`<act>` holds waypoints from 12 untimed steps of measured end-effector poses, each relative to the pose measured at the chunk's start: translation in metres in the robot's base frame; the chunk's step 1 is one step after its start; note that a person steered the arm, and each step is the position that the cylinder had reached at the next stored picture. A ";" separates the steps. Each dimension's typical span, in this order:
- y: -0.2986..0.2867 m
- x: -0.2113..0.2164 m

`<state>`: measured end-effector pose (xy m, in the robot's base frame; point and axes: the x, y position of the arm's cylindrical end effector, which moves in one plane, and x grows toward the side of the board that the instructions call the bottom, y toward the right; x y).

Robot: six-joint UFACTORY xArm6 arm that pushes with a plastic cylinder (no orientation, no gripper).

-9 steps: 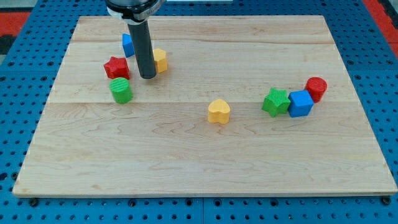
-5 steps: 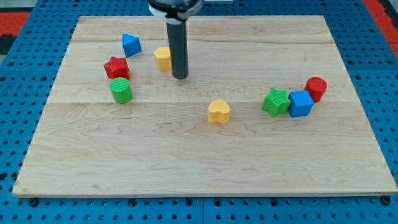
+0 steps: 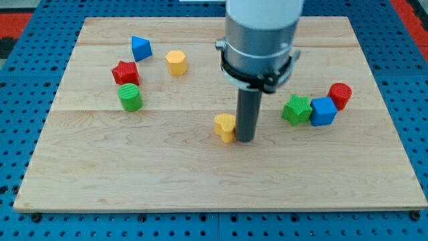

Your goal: Drag the yellow heart horizontal to the red star

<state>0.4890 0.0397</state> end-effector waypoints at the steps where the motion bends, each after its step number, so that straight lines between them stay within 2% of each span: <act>1: 0.006 0.022; 2: -0.014 0.041; 3: -0.038 0.006; 5: -0.045 -0.056; 6: -0.038 -0.034; 7: -0.009 -0.049; 8: -0.011 -0.079; 12: -0.040 -0.093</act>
